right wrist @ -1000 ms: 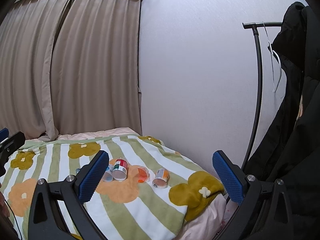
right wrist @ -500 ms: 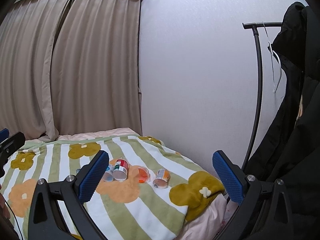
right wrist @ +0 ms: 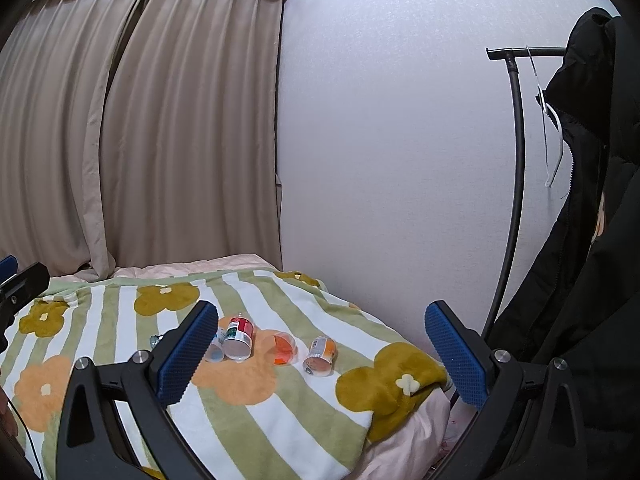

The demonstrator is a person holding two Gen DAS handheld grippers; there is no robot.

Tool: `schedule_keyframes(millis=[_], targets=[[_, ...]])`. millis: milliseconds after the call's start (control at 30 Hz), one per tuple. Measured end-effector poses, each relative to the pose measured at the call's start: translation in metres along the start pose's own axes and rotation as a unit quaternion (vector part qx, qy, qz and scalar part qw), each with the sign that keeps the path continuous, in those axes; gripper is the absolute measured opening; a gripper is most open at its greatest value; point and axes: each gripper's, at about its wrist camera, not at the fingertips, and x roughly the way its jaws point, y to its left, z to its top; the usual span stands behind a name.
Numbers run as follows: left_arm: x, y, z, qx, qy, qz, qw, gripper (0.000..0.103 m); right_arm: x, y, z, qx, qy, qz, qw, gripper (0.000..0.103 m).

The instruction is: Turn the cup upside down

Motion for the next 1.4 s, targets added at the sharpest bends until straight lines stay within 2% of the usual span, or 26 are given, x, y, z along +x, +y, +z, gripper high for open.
schedule_keyframes(millis=[1200, 1400], targets=[[0.005, 0.001, -0.003, -0.005, 0.01, -0.006, 0.9999, 0.103, 0.001, -0.004, -0.001, 0.001, 0.003, -0.002, 1.0, 0.103], [0.024, 0.006, 0.006, -0.023, 0.024, -0.029, 0.999, 0.103, 0.009, -0.01, -0.004, -0.003, 0.005, -0.003, 1.0, 0.103]])
